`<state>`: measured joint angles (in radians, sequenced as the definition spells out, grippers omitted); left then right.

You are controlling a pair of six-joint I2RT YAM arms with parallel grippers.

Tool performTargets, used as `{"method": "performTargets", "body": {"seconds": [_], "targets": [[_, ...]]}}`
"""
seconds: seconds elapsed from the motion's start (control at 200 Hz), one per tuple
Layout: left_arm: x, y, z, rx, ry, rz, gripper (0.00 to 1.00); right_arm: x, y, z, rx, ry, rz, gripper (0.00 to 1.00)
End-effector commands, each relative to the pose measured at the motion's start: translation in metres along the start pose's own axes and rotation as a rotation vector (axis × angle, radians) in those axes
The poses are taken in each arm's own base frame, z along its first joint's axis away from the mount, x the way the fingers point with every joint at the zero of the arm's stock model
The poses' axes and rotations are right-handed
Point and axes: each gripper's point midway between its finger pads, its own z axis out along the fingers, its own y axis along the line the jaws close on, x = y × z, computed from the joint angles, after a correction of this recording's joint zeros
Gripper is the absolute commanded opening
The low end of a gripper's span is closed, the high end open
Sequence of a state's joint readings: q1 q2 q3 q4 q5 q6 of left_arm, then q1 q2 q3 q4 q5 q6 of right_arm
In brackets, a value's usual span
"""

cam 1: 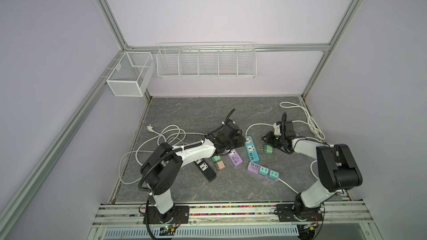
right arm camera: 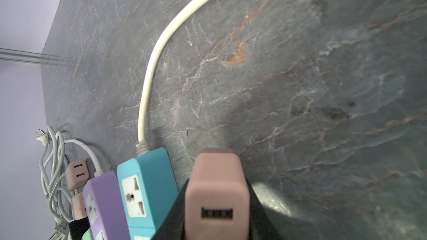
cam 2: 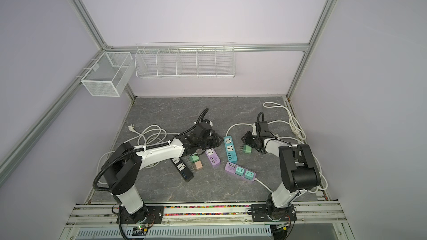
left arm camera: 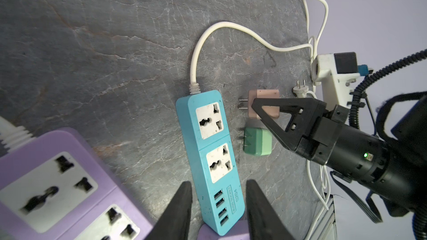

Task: Pull the plug off the socket
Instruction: 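Set the pink adapter down beside the green adapter with the right gripper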

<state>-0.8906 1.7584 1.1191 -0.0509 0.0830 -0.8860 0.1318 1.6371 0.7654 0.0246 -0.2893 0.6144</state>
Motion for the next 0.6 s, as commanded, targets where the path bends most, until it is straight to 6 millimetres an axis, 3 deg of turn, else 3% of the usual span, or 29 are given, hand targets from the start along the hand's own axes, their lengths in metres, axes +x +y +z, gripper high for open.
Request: {"method": "performTargets", "body": {"seconds": [0.0, 0.24, 0.595], "targets": [[0.001, -0.002, -0.004, 0.004, -0.006, -0.009, 0.41, -0.002, -0.002, 0.003, 0.009, 0.013, 0.020, 0.38], [-0.002, -0.006, -0.010, 0.013, -0.010, -0.002, 0.41, -0.003, -0.007, 0.000, 0.034, 0.001, 0.018, 0.55], [0.000, -0.009, -0.028, 0.027, -0.023, 0.009, 0.42, -0.007, -0.008, -0.020, 0.069, -0.048, -0.010, 0.78]]}}
